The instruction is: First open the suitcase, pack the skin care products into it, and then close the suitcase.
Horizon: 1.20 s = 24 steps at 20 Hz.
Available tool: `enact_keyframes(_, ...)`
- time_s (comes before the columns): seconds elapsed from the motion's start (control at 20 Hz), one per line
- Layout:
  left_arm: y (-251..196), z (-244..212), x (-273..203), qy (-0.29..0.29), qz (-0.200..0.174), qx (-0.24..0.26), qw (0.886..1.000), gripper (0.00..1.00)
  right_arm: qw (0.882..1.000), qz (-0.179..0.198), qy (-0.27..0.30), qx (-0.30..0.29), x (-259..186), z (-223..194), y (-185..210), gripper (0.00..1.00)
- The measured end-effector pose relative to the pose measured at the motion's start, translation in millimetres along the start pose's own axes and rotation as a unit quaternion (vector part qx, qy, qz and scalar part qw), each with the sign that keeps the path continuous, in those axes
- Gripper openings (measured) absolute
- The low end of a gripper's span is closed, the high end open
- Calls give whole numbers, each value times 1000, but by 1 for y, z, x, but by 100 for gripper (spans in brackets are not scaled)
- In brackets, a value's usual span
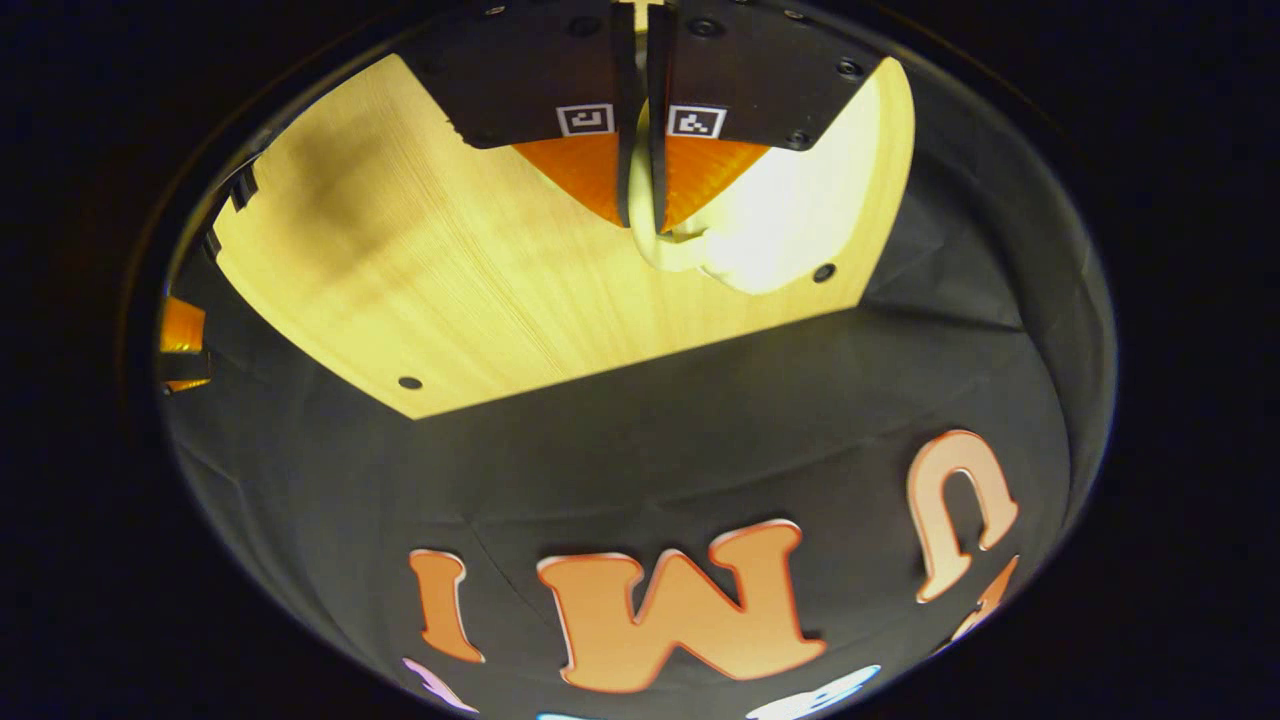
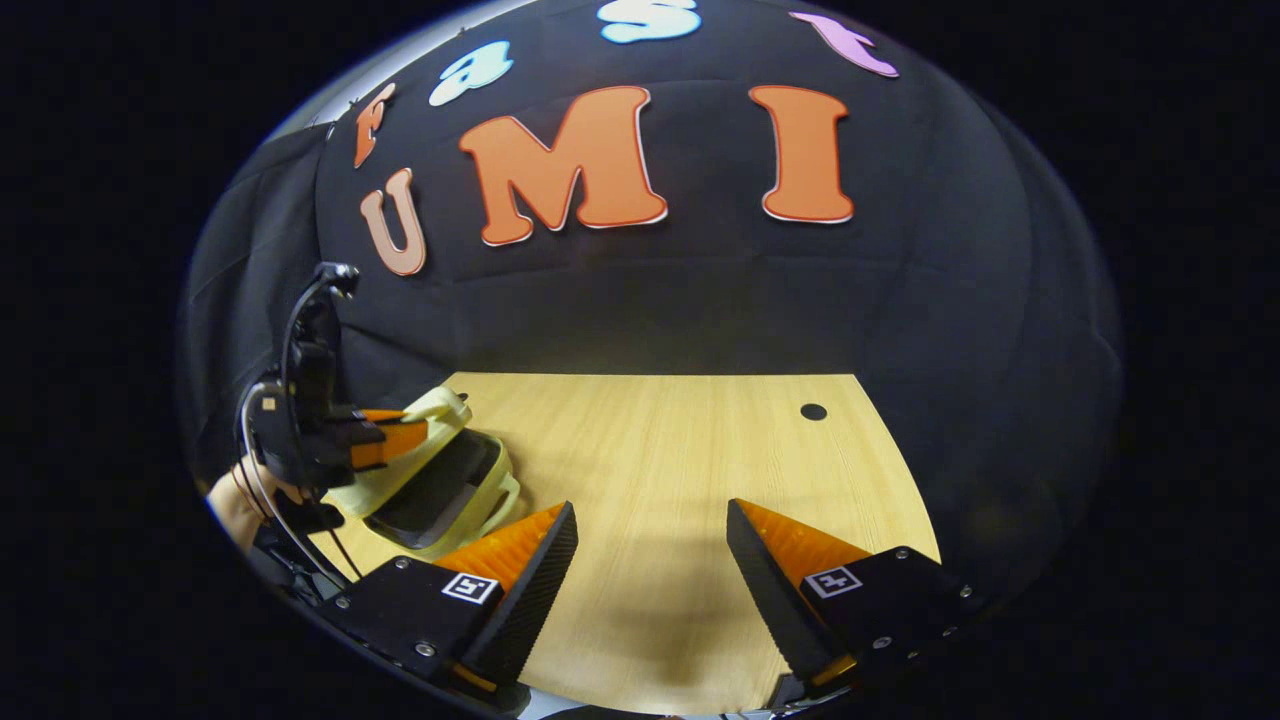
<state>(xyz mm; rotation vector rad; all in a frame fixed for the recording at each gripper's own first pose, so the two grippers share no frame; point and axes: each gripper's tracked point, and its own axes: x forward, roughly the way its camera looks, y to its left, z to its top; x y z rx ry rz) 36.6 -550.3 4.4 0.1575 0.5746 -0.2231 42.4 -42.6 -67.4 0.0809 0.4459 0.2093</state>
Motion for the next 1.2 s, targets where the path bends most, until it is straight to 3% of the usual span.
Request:
enact_keyframes(0.35,-14,-43,48,42,-4,-25,999,5,1000,-23,-3,8,11,-31,-27,96)
enact_keyframes(0.55,-19,-47,47,48,7,2,999,6,999,-38,-5,22,28,-41,-34,96)
enact_keyframes(0.7,-26,-42,42,43,-11,-9,999,17,998,-48,-11,29,29,-34,-34,96)
enact_keyframes(0.8,-34,-14,32,8,-37,-16,999,37,997,-58,-40,24,25,-16,-31,95)
enact_keyframes(0.95,-27,41,5,-71,-28,1,997,100,994,-72,-80,27,7,12,-25,96)
enact_keyframes(1.05,-9,87,-24,-135,-10,-2,991,99,991,-66,-112,30,-11,33,-9,95)
enact_keyframes(1.2,15,131,-64,-212,5,-43,976,99,984,-66,-166,15,-37,67,11,95)
